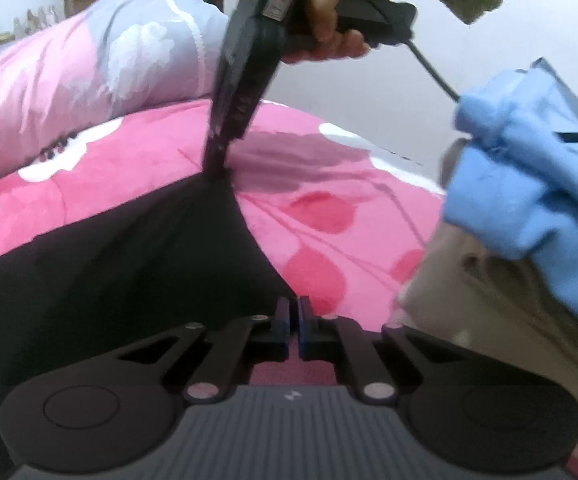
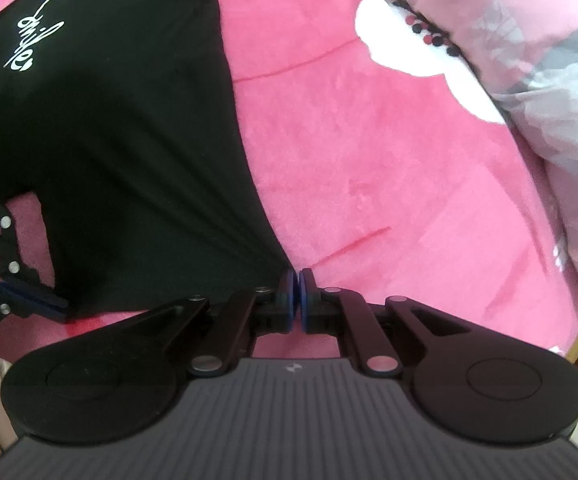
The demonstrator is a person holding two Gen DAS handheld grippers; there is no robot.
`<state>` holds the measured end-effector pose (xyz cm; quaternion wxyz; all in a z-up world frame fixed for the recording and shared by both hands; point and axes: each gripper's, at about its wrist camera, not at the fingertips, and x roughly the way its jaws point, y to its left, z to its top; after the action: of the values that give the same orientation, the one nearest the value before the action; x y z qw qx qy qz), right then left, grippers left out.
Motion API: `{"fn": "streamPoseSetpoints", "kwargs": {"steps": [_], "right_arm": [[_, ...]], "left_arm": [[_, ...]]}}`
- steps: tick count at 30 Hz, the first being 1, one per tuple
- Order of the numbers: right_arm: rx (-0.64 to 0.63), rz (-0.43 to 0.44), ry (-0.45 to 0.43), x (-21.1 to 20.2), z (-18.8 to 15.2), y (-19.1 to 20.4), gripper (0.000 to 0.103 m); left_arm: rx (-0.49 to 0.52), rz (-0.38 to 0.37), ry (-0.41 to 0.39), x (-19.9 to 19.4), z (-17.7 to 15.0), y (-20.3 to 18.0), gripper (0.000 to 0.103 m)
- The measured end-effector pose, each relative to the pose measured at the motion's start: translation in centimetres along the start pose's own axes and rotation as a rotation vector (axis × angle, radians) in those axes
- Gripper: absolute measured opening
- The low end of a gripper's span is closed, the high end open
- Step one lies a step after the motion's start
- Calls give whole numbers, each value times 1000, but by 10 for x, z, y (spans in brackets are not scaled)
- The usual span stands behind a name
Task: Fold clothes
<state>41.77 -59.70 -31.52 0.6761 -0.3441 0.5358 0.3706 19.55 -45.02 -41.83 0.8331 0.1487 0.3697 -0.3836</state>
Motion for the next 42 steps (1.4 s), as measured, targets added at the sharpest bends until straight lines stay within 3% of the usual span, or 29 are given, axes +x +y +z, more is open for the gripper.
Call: {"fn": "streamPoseSetpoints", "kwargs": {"steps": [5, 10, 14, 17, 20, 24, 26, 27, 30, 31, 34, 36, 40, 42], "right_arm": [[11, -58, 43, 1, -2, -7, 1], [27, -61, -28, -12, 3, -4, 1], [-30, 51, -126, -6, 31, 11, 1], [-110, 124, -98, 14, 44, 30, 2], [-190, 73, -66, 32, 43, 38, 0], [-83, -15, -97, 34, 48, 13, 0], [-64, -44, -96, 30, 50, 7, 2], [-66, -44, -98, 27, 51, 7, 2], [-97, 12, -141, 11, 60, 21, 2], [-124, 57, -147, 10, 64, 31, 2], [-206, 198, -159, 8, 77, 64, 2], [-279, 247, -132, 21, 82, 86, 2], [-293, 237, -84, 52, 85, 80, 0], [-197, 218, -83, 52, 81, 54, 0]], "left_arm": [[-44, -45, -1, -6, -3, -2, 3], [-132, -64, -16, 1, -6, 4, 4], [-117, -57, -29, 5, -9, -2, 6], [-124, -50, -40, 7, -9, -5, 5], [-142, -40, -50, 8, -10, -7, 6], [-163, -36, -60, 6, -12, -6, 8], [-165, -35, -59, 4, -12, -6, 12], [-171, -37, -56, 2, -11, -5, 21], [-239, -37, -53, -11, -12, 3, 61], [-261, -36, -65, -18, -14, 5, 67], [-314, -34, -88, -39, -20, 10, 70], [-309, -15, -89, -49, -25, 11, 70], [-312, 55, -84, -53, -33, 17, 70], [-339, 57, -63, -49, -38, 24, 70]]}}
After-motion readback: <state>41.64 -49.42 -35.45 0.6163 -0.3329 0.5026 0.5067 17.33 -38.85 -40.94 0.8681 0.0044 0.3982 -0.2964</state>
